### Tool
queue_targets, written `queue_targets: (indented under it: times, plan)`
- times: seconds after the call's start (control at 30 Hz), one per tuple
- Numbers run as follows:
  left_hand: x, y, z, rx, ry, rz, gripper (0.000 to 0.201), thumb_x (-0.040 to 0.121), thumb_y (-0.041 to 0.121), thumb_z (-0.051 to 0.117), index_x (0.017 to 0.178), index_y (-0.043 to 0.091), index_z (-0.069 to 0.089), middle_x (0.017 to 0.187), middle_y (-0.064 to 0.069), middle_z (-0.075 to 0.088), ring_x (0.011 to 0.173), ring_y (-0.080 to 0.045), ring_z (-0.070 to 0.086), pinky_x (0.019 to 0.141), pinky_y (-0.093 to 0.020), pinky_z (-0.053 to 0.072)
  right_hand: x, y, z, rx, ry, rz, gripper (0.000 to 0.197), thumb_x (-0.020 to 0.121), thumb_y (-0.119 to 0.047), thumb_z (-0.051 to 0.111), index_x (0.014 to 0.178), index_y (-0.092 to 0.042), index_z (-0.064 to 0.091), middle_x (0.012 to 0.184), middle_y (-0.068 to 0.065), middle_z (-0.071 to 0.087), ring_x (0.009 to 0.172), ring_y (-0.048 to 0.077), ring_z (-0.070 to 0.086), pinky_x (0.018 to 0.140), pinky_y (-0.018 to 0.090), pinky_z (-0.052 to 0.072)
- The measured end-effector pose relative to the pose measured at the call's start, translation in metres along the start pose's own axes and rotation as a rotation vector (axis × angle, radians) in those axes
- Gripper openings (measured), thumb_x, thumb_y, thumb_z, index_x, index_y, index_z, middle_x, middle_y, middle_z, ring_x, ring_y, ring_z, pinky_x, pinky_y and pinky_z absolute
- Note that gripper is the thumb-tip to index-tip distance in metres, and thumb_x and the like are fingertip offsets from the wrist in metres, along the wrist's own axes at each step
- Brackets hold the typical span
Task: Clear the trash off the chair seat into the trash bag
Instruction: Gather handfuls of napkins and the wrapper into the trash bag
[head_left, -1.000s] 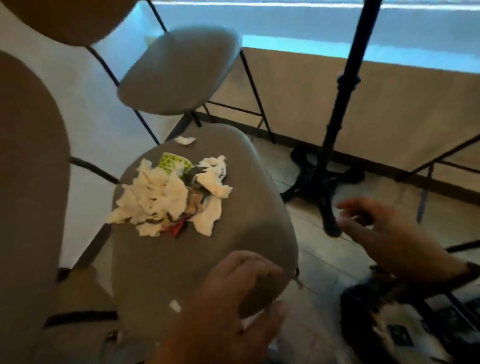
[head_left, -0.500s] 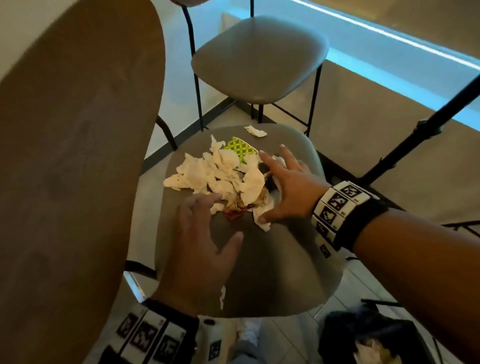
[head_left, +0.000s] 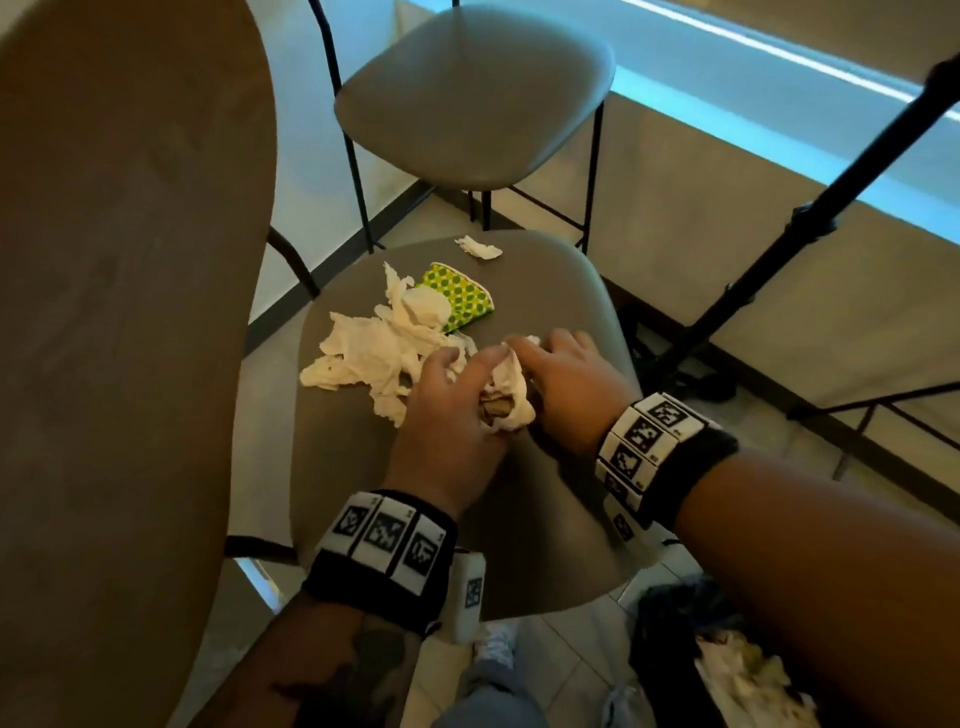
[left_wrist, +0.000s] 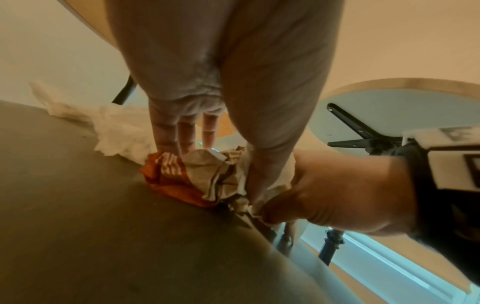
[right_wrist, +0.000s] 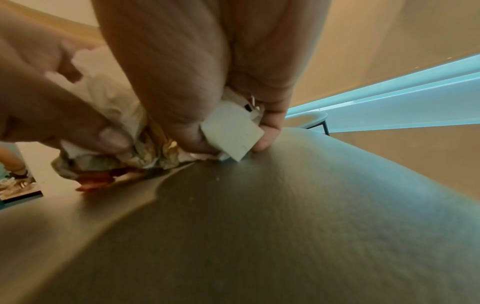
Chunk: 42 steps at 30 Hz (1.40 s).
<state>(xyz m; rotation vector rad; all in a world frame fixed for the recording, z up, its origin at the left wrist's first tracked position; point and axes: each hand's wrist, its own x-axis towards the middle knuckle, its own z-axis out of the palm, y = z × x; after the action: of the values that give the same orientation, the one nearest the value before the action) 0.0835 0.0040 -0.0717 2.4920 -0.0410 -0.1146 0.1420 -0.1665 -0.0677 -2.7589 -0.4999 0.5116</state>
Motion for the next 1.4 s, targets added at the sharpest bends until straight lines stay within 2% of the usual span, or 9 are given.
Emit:
queue_targets:
  times: [0.17, 0.43, 0.57, 0.77, 0.93, 1.07, 1.17, 1.3, 1.4]
  plan:
    - [-0.003, 0.0, 0.003, 0.0, -0.04, -0.01, 0.054, 0.088, 0.036, 0.07, 0.138, 0.036, 0.049, 0.13, 0.002, 0.051, 0.116, -0.016, 0.055, 0.088, -0.026, 0.045, -0.005, 0.004, 0.004, 0.004, 0.051, 0.03, 0.067, 0.089, -0.031, 0.069, 0.143, -0.041, 0.03, 0.127, 0.008, 0.052, 0.116, 0.026, 0.05, 0.093, 0.038, 0.046]
    - [-0.019, 0.006, -0.006, -0.106, -0.03, 0.079, 0.046, 0.089, 0.031, 0.073, 0.129, 0.037, 0.051, 0.125, 0.006, 0.052, 0.113, -0.008, 0.054, 0.092, -0.022, 0.051, -0.007, 0.015, 0.004, 0.179, 0.108, 0.11, 0.042, 0.092, -0.02, 0.063, 0.128, -0.034, 0.046, 0.106, 0.001, 0.059, 0.097, 0.019, 0.059, 0.085, 0.037, 0.054]
    - [-0.03, 0.007, -0.013, -0.242, 0.055, 0.137, 0.043, 0.09, 0.031, 0.07, 0.12, 0.045, 0.042, 0.122, 0.008, 0.05, 0.107, 0.007, 0.051, 0.083, -0.001, 0.041, -0.018, 0.023, -0.003, 0.387, 0.18, 0.172, 0.034, 0.092, -0.019, 0.067, 0.121, -0.033, 0.054, 0.101, -0.01, 0.063, 0.089, 0.006, 0.063, 0.074, 0.019, 0.051]
    - [-0.042, 0.008, -0.023, -0.435, 0.189, 0.231, 0.031, 0.096, 0.024, 0.061, 0.121, 0.033, 0.046, 0.111, -0.001, 0.058, 0.105, -0.016, 0.059, 0.09, -0.029, 0.051, -0.05, 0.028, -0.022, 0.531, 0.241, 0.178, 0.034, 0.09, -0.025, 0.073, 0.118, -0.035, 0.056, 0.1, -0.018, 0.063, 0.085, -0.006, 0.062, 0.063, 0.009, 0.044]
    - [-0.047, 0.005, -0.028, -0.499, 0.223, 0.248, 0.035, 0.094, 0.019, 0.06, 0.117, 0.04, 0.045, 0.106, 0.009, 0.057, 0.098, -0.012, 0.06, 0.086, -0.025, 0.051, -0.069, 0.029, -0.026, 0.572, 0.272, 0.164, 0.04, 0.088, -0.024, 0.076, 0.121, -0.035, 0.057, 0.108, -0.017, 0.065, 0.089, -0.005, 0.065, 0.067, 0.012, 0.048]
    - [-0.048, -0.001, -0.028, -0.501, 0.213, 0.245, 0.031, 0.094, 0.026, 0.058, 0.123, 0.028, 0.046, 0.101, -0.003, 0.056, 0.09, -0.021, 0.06, 0.081, -0.041, 0.054, -0.073, 0.026, -0.026, 0.584, 0.28, 0.157, 0.039, 0.088, -0.025, 0.076, 0.12, -0.037, 0.057, 0.106, -0.02, 0.065, 0.086, -0.008, 0.064, 0.062, 0.008, 0.047]
    - [-0.05, 0.002, -0.032, -0.494, 0.231, 0.266, 0.029, 0.094, 0.031, 0.055, 0.12, 0.035, 0.045, 0.099, -0.005, 0.057, 0.089, -0.022, 0.06, 0.08, -0.037, 0.054, -0.077, 0.021, -0.033, 0.61, 0.308, 0.145, 0.041, 0.087, -0.024, 0.077, 0.121, -0.037, 0.057, 0.106, -0.019, 0.065, 0.087, -0.005, 0.066, 0.068, 0.013, 0.049]
    - [-0.048, 0.006, -0.037, -0.496, 0.276, 0.313, 0.038, 0.096, 0.018, 0.057, 0.118, 0.046, 0.045, 0.104, -0.002, 0.061, 0.095, -0.017, 0.063, 0.084, -0.035, 0.055, -0.091, 0.011, -0.053, 0.634, 0.348, 0.1, 0.042, 0.087, -0.024, 0.075, 0.123, -0.035, 0.057, 0.104, -0.021, 0.065, 0.086, -0.009, 0.065, 0.065, 0.011, 0.052]
    - [-0.045, 0.006, -0.04, -0.491, 0.28, 0.328, 0.048, 0.096, 0.018, 0.057, 0.12, 0.057, 0.043, 0.106, 0.015, 0.06, 0.096, -0.01, 0.063, 0.083, -0.032, 0.055, -0.102, 0.004, -0.07, 0.682, 0.373, 0.076, 0.042, 0.086, -0.024, 0.074, 0.123, -0.034, 0.056, 0.105, -0.022, 0.064, 0.087, -0.008, 0.065, 0.066, 0.011, 0.051]
